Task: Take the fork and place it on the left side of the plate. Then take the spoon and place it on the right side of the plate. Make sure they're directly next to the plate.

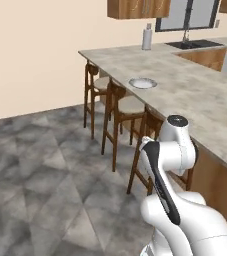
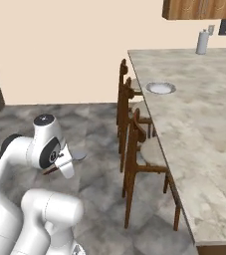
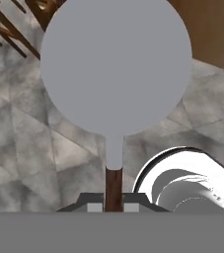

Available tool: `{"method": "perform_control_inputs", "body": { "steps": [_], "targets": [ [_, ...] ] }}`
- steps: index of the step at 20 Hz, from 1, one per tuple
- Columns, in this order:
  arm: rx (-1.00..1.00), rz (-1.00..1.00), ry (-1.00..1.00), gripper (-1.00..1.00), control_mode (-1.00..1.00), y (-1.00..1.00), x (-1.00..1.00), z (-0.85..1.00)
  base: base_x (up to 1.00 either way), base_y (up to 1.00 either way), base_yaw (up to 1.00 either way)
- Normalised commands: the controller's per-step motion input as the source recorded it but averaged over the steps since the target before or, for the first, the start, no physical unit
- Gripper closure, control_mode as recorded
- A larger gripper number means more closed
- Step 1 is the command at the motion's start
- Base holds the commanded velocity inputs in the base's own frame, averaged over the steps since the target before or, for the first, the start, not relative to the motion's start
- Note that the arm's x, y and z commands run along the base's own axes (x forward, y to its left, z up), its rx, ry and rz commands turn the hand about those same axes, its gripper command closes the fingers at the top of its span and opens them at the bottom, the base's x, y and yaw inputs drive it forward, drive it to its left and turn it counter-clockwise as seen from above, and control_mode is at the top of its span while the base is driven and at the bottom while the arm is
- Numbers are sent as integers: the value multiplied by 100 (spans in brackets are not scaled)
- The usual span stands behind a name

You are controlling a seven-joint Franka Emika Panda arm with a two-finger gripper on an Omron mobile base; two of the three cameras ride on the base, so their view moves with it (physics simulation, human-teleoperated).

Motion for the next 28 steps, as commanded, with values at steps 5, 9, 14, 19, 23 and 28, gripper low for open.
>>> {"method": "perform_control_inputs", "body": {
  "steps": [5,9,14,19,23,28],
  "targets": [
    [0,0,0,100,100,0,0,0,67,50,-34],
    [0,0,0,100,100,0,0,0,62,63,-21],
    [0,0,0,100,100,0,0,0,54,69,-20],
    [0,0,0,100,100,0,0,0,51,64,-26],
    [0,0,0,100,100,0,0,0,50,62,-27],
    [0,0,0,100,100,0,0,0,56,52,-37]
  ]
}}
